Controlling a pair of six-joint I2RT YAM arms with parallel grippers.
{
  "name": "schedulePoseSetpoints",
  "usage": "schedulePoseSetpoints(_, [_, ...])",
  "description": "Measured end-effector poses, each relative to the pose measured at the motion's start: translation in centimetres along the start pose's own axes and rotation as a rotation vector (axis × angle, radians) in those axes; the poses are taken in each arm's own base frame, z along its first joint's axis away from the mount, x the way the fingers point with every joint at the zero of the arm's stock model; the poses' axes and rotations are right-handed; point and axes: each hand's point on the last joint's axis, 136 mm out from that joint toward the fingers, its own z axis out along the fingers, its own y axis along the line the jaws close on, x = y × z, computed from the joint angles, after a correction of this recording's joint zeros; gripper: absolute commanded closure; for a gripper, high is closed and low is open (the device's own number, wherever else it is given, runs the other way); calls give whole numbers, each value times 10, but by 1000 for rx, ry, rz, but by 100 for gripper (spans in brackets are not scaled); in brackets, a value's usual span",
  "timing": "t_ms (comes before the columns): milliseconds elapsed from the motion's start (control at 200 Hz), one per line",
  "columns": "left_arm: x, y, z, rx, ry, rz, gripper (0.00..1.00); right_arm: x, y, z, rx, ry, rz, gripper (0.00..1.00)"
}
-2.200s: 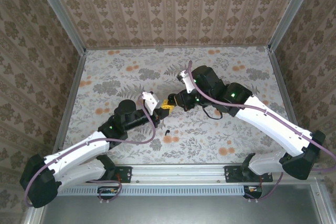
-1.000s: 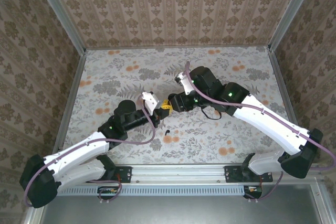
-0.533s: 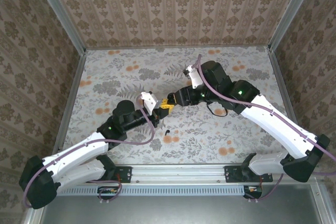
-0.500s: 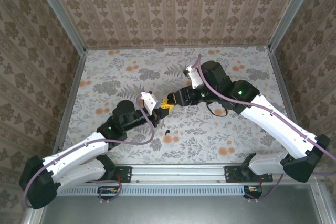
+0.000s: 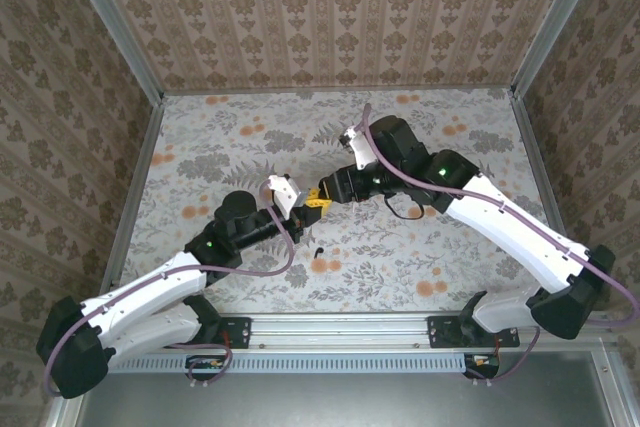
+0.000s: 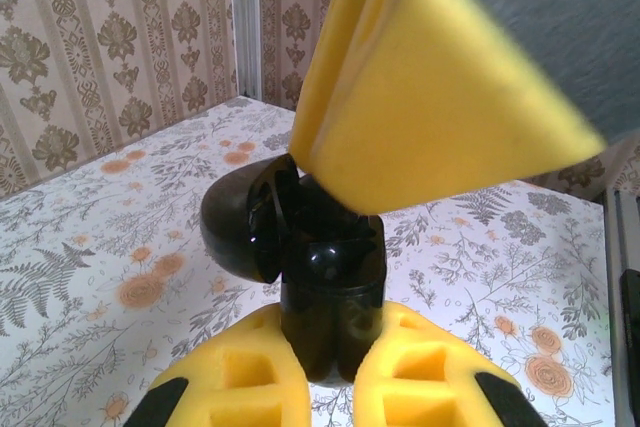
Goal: Insert wireless bluetooth earbuds into charging case
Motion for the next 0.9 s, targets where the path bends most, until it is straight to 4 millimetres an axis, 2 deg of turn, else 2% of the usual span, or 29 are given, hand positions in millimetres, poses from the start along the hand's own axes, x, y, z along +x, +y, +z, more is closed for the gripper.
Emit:
schedulePoseSetpoints(245, [3,2,0,-11,10,-3,100,0,-2,2,8,3,-4,75])
schedulePoseSetpoints(565, [2,2,0,-11,5,-2,100,2,2,3,-3,9,-8,72])
schedulePoseSetpoints(900, [1,2,0,-11,-1,0,100,3,3,3,-13,14,-8,85])
